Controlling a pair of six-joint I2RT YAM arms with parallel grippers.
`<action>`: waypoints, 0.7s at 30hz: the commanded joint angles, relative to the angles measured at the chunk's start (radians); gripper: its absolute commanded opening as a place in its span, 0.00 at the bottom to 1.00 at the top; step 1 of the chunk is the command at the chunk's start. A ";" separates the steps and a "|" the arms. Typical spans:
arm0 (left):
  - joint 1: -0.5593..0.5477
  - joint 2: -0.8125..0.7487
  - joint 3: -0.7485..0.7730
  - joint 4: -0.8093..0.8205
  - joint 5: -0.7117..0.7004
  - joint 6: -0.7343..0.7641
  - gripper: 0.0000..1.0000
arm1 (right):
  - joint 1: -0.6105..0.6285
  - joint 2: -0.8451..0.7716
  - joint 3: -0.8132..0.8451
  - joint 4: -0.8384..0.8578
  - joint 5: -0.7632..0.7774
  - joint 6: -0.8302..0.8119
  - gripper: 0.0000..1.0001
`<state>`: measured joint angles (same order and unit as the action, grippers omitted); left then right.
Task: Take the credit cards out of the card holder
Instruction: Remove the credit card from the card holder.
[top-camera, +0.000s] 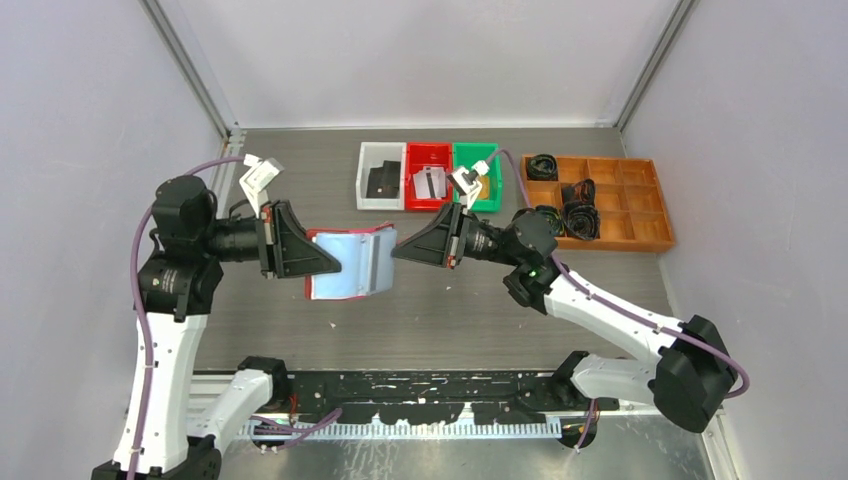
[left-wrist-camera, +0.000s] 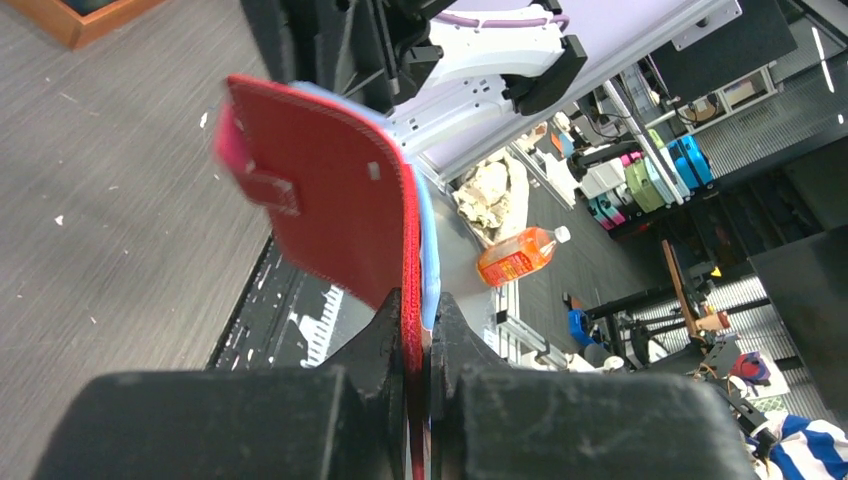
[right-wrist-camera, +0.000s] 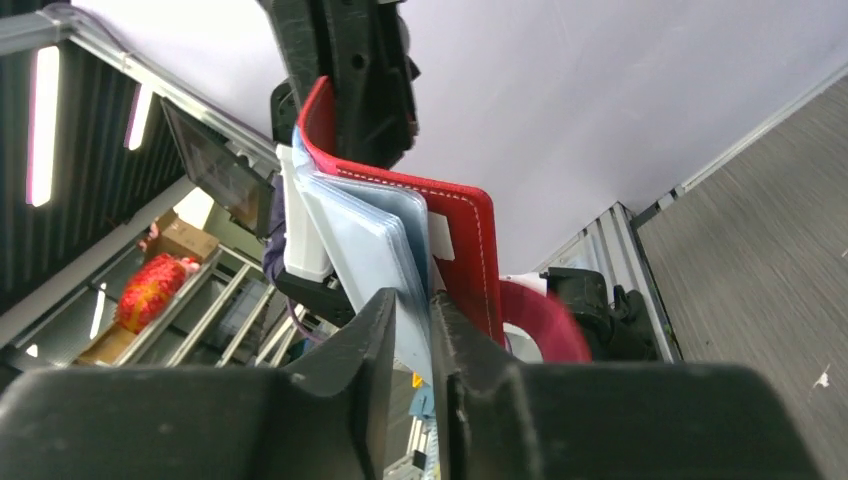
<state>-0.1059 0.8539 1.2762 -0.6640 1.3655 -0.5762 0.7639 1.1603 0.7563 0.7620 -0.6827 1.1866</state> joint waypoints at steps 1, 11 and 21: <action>0.005 -0.003 -0.020 0.032 -0.036 0.009 0.00 | 0.004 -0.048 0.014 0.164 -0.016 0.073 0.18; 0.004 0.091 -0.026 0.072 -0.051 0.067 0.00 | 0.008 -0.092 0.069 -0.104 -0.019 -0.059 0.14; 0.004 0.116 -0.023 0.028 -0.031 0.162 0.00 | 0.019 -0.062 0.186 -0.437 -0.005 -0.247 0.28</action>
<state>-0.1036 0.9752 1.2312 -0.6472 1.3029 -0.4641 0.7734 1.0969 0.8597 0.4900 -0.7074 1.0733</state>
